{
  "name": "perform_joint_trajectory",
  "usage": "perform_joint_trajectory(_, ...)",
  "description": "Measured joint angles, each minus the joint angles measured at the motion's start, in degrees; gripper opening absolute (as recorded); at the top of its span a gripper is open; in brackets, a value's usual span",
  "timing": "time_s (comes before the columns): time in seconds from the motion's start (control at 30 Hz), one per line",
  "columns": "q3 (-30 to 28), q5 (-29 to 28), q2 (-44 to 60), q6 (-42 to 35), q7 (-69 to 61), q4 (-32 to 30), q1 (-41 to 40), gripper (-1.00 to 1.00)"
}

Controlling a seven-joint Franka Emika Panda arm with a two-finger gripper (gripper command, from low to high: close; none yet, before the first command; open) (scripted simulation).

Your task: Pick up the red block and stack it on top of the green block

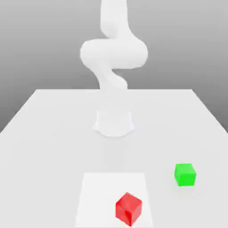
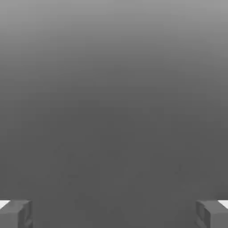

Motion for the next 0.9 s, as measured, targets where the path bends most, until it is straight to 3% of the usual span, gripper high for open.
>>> perform_joint_trajectory(0.3, -6.59, 4.97, 19.18, 7.25, -19.25, -3.88, 8.59, 0.00)
perform_joint_trajectory(0.53, -8.16, 8.18, 33.78, 12.79, -33.52, -6.84, 11.90, 0.00)
perform_joint_trajectory(0.9, -7.06, 5.28, 55.37, 24.01, -46.90, -10.18, 12.25, 0.00)
